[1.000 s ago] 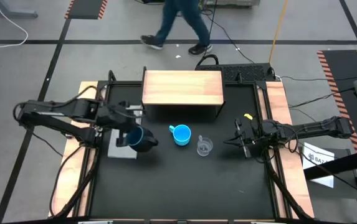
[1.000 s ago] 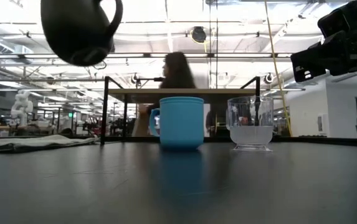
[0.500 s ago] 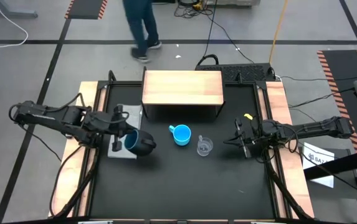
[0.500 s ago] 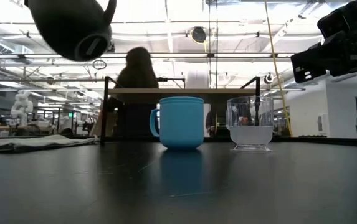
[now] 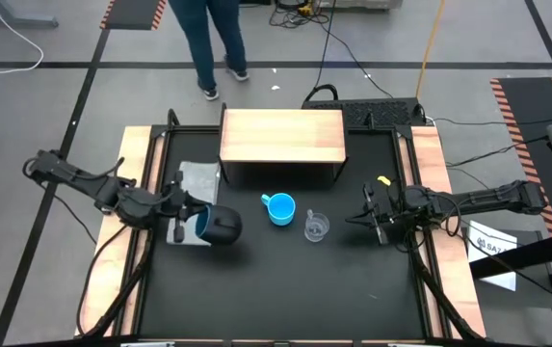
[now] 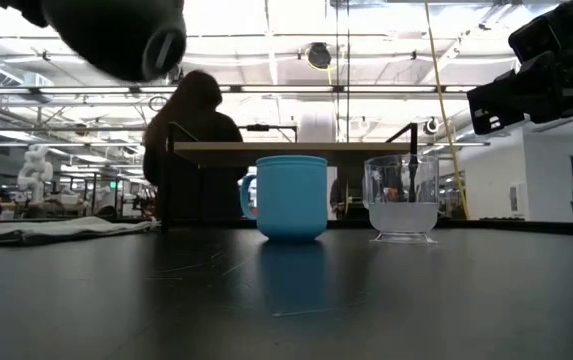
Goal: Stack small to large cups/mugs on shelf
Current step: Put the black cup on the shelf
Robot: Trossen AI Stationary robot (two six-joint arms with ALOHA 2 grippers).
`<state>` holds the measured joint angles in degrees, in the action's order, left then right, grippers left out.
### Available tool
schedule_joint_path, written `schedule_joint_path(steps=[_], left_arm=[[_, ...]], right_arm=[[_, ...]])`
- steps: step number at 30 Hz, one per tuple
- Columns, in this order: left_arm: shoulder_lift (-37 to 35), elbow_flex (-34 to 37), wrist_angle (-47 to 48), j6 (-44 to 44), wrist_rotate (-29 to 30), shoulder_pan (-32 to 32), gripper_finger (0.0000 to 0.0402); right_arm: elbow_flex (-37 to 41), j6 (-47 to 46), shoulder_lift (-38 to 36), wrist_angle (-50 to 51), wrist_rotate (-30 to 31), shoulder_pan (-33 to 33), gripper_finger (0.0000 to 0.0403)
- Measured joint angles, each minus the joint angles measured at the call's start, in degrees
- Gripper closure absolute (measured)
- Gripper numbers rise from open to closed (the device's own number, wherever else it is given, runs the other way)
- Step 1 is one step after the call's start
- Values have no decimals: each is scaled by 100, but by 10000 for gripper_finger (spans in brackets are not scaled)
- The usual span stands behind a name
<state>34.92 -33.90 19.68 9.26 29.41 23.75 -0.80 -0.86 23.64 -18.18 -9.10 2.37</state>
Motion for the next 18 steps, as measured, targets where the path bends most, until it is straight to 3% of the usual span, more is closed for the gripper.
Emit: schedule_joint_path(steps=[11,18], left_arm=[[-81,858,-1905,-1008,217,-231,389],[-274,915,-1889,-1441,-364,-1135,389]], right_arm=[[-2,0,0,5,0,0,403],[-2,0,0,-30,0,1,403]])
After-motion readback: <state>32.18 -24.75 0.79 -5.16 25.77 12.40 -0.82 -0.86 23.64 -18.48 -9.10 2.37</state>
